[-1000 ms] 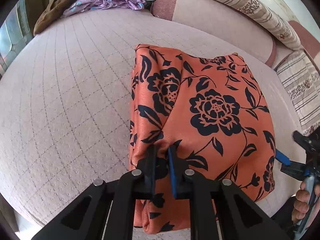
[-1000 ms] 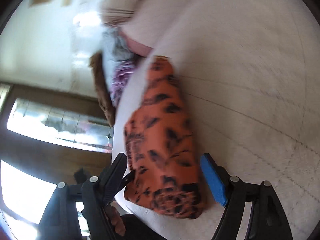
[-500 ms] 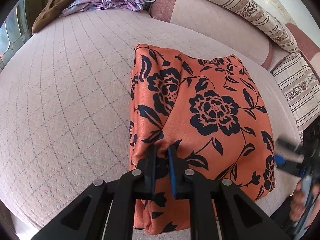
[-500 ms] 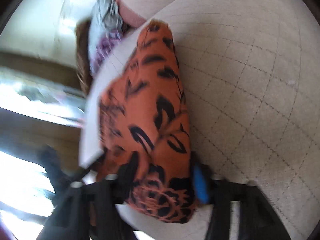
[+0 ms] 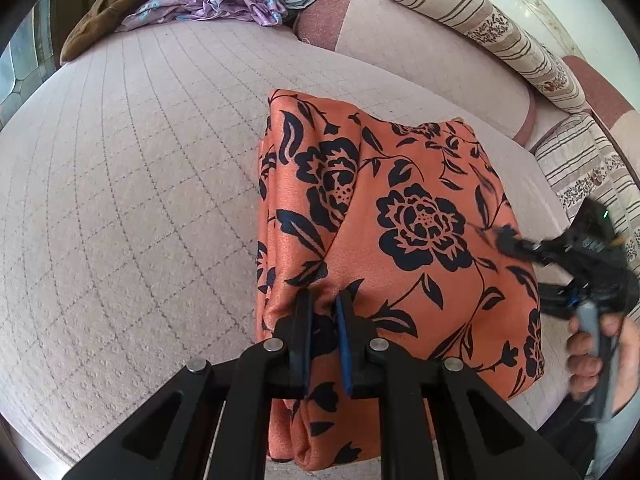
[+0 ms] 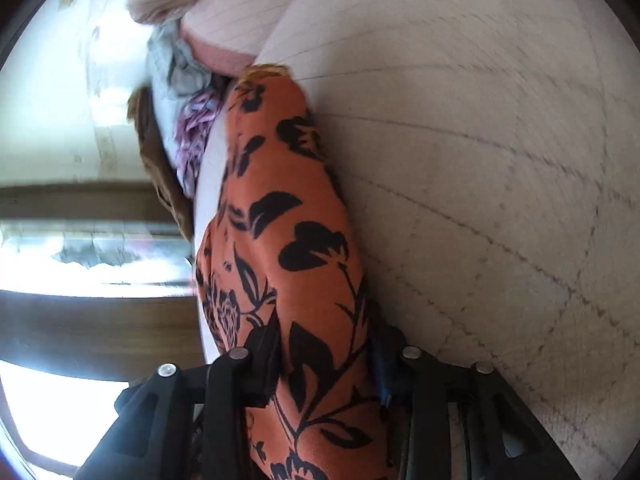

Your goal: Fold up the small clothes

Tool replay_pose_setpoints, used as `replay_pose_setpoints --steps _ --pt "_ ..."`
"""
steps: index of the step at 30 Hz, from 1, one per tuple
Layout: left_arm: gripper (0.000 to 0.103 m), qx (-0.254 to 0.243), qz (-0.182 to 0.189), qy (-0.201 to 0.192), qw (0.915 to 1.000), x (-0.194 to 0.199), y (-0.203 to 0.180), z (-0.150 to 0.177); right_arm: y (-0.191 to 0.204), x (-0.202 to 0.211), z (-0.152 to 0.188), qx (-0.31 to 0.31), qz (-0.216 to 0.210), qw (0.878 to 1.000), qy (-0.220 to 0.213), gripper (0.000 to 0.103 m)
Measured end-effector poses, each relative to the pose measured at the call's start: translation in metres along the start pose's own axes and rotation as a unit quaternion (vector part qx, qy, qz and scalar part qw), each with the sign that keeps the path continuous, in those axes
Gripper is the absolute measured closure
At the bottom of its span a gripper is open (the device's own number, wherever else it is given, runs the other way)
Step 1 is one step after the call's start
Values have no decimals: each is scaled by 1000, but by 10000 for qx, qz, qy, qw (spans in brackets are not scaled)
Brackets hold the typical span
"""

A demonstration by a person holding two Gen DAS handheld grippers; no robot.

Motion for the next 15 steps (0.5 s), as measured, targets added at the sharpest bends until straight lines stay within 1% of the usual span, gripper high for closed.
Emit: replay_pose_setpoints --steps 1,2,4,6,7,8,9,10,11,12,13,14,15 --pt "90 23 31 -2 10000 0 1 1 9 2 0 96 126 9998 83 45" --pt "90 51 60 2 10000 0 3 1 15 4 -2 119 96 9998 91 36" --pt "90 85 94 6 9999 0 4 2 28 12 -20 88 -61 9998 -153 28" --pt "90 76 86 -6 9999 1 4 3 23 12 -41 -122 -84 9993 -355 27" --pt "90 76 86 -11 9999 1 4 3 18 9 -46 -244 -111 9991 -334 27" --pt "90 80 107 -16 9999 1 5 4 6 -6 -51 -459 -73 9988 -129 41" --pt "90 84 101 -14 9999 0 5 4 -1 -13 -53 -483 18 9988 -49 56" --pt "90 94 105 -18 9999 1 6 4 -2 -16 -53 -460 148 9988 -65 62" --pt "90 105 118 -26 9999 1 7 5 3 -14 -51 -360 219 9990 -133 65" --pt "90 112 148 -56 9998 1 7 5 17 -9 -48 39 375 9990 -258 66" --pt "90 88 149 -70 9998 -1 6 5 18 -8 -47 231 488 9980 -320 66" --pt "90 51 106 -85 9999 -1 5 5 5 -10 -46 203 692 9970 -264 67" --pt "90 6 35 -83 10000 -1 4 5 -8 -14 -47 -232 444 9984 -262 66"
Point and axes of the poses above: each gripper's, at about its wrist camera, not at the fingertips, and x roughly against the way its jaws point, y to its left, z to its underside, the point moved 8 cm from there along -x, roughly the way its jaws point, and after that the axes turned 8 degrees about -z, right-handed, at the moved point
